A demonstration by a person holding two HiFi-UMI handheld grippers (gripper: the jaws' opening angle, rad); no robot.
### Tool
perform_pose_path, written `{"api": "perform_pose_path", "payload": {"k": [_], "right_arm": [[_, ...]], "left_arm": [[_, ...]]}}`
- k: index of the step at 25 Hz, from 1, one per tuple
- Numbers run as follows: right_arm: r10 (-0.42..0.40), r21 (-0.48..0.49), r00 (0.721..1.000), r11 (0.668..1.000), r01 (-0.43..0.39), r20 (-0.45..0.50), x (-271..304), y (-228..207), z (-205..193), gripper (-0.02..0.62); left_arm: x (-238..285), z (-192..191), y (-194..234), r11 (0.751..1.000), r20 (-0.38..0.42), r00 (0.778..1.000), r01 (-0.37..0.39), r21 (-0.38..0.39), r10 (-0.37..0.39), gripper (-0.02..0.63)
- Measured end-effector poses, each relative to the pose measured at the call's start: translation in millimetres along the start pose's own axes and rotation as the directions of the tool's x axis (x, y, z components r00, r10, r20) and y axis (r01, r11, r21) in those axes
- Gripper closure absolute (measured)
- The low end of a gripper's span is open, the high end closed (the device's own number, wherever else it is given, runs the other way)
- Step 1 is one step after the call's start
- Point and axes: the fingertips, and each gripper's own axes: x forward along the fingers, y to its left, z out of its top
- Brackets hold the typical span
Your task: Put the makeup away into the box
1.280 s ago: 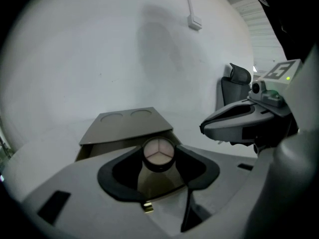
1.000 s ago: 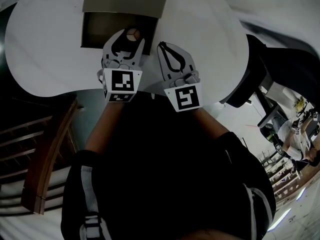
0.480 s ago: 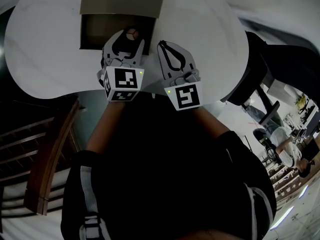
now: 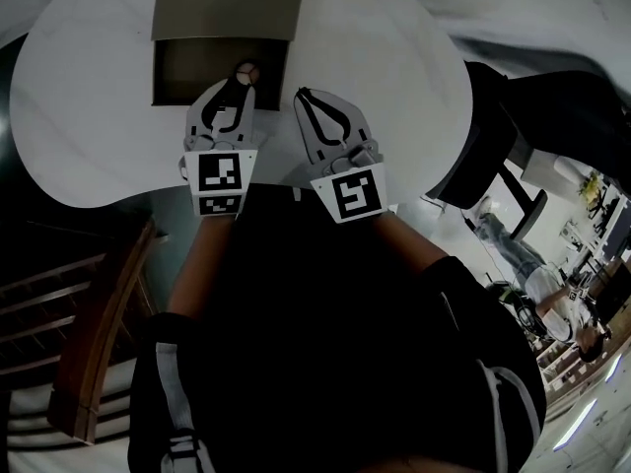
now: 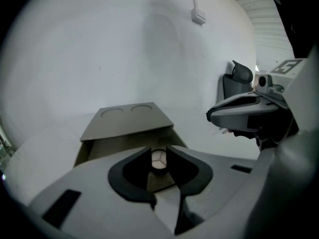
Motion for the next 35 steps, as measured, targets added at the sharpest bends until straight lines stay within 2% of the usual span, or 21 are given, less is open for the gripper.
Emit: {"api": "perform_pose_path", "payload": {"k": [2, 4, 11, 15, 27, 30, 35], "right_arm": [[-0.009, -0.004, 0.999, 1.000, 0.009, 0.031, -4, 1, 9, 0.572], [-0.015, -0.014, 0.998, 1.000, 0.016, 0.058, -9, 1, 19, 0.571], [-0.006, -0.064, 0.993, 0.998, 0.013, 0.120, -30, 20, 42, 0.572], [0.007, -0.091, 0.990, 0.996, 0.006, 0.143, -37, 32, 51, 0.572], [0.057, -0.140, 0.987, 0.989, -0.037, 0.147, -35, 64, 52, 0.572], [0.073, -0.146, 0.987, 0.988, -0.053, 0.141, -32, 72, 51, 0.572], [0.100, -0.158, 0.988, 0.984, -0.080, 0.122, -23, 84, 44, 0.572]], "left_arm": [[-12, 8, 2, 1.000, 0.054, 0.998, -0.018, -0.007, 0.019, 0.562], [-23, 18, 1, 0.999, 0.114, 0.993, -0.032, -0.020, 0.034, 0.595], [-82, 35, -4, 0.994, 0.267, 0.958, -0.090, -0.064, 0.104, 0.598], [-114, 41, -3, 0.988, 0.319, 0.935, -0.141, -0.066, 0.155, 0.598], [-164, 14, 10, 0.968, 0.361, 0.898, -0.219, -0.125, 0.250, 0.598], [-168, -2, 13, 0.962, 0.328, 0.907, -0.218, -0.167, 0.263, 0.598], [-167, -24, 16, 0.961, 0.294, 0.920, -0.216, -0.173, 0.260, 0.597]]}}
